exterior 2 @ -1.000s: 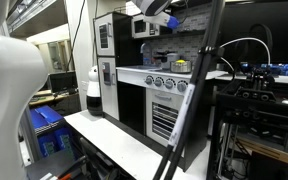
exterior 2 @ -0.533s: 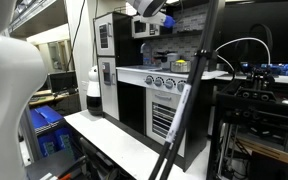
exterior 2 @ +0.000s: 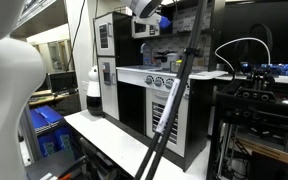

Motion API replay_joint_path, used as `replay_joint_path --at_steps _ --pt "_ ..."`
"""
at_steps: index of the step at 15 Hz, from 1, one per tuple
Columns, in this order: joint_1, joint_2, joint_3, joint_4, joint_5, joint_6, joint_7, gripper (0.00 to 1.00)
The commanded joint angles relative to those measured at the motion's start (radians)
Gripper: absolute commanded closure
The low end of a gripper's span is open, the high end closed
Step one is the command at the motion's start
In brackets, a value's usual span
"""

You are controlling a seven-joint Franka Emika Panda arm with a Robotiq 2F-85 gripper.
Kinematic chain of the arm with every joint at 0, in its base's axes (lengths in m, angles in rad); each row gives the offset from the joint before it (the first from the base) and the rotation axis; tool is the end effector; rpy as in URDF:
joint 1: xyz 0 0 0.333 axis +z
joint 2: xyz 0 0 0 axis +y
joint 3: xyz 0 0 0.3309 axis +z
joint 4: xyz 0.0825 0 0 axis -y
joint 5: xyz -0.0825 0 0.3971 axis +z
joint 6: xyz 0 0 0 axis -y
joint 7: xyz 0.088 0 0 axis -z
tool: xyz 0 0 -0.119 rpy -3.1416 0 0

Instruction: Open the door of the cabinet on the top of the sink

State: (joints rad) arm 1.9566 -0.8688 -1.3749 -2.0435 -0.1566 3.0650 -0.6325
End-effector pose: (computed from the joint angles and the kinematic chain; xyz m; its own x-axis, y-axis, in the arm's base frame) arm 0.5972 0.1410 0.5866 0.1973 0.1238 0.9725 0.7827 -0.6173 -0.0802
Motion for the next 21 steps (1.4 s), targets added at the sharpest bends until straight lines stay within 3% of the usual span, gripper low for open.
replay_joint_path --at_steps 1,12,21 --pt "0.069 0.027 -0.074 0.064 -0.024 -0.001 0.015 0.0" --pt "0.28 0.007 -0.23 0.249 -0.109 -0.025 0.004 0.0" --pt "0.317 0.002 -0.241 0.288 -0.155 -0.022 0.005 0.0"
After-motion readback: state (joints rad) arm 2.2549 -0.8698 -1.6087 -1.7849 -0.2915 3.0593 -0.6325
